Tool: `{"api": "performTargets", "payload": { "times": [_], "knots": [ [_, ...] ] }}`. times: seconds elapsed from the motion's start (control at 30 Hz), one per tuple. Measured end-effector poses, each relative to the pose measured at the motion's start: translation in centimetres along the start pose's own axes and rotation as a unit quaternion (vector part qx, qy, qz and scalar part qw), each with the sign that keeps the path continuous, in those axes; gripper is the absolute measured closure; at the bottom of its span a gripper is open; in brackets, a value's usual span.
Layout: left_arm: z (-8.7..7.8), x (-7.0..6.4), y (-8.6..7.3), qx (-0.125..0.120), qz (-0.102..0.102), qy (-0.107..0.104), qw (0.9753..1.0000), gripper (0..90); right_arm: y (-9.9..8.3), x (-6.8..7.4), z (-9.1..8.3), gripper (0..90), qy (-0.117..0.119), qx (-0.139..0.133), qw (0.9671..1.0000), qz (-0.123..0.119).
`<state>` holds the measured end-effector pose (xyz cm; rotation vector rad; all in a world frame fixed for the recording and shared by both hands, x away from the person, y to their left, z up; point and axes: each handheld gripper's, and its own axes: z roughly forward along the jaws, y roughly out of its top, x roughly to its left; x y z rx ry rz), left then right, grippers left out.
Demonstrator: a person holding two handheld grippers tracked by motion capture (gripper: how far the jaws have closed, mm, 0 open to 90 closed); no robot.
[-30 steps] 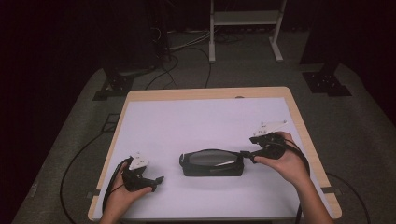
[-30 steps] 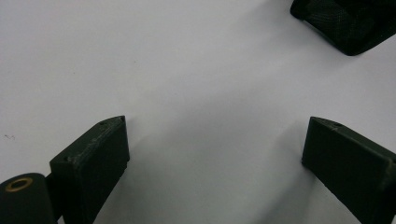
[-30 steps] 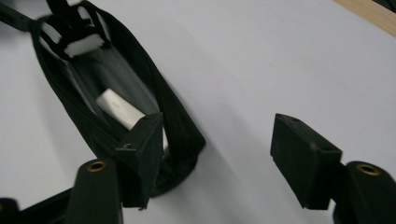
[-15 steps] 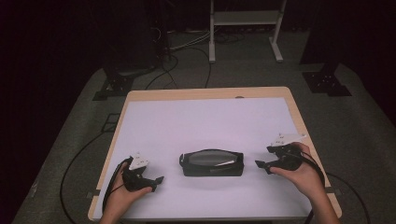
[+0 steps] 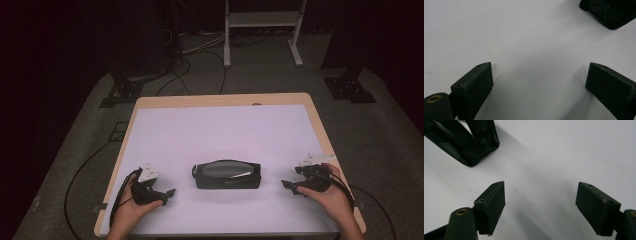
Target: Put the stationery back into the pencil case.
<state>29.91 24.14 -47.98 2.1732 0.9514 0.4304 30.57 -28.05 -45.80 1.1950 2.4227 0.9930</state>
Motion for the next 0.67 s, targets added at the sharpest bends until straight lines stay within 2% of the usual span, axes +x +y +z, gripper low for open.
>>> {"api": "performTargets", "payload": {
  "times": [0.27,0.43,0.67],
  "knots": [
    [0.0,0.0,0.0,0.000,-0.001,0.000,1.0000,6.5,-1.0,-0.4,0.3,21.6,-0.004,-0.011,0.9999,0.005],
    [0.0,0.0,0.0,0.000,0.000,0.000,1.0000,6.5,-1.5,-0.5,0.7,21.0,-0.002,-0.002,1.0000,0.006],
    [-0.1,-0.2,0.0,0.002,-0.002,0.005,1.0000,6.5,-1.9,-0.5,0.7,20.2,-0.006,-0.012,0.9999,0.000]
  ]
}}
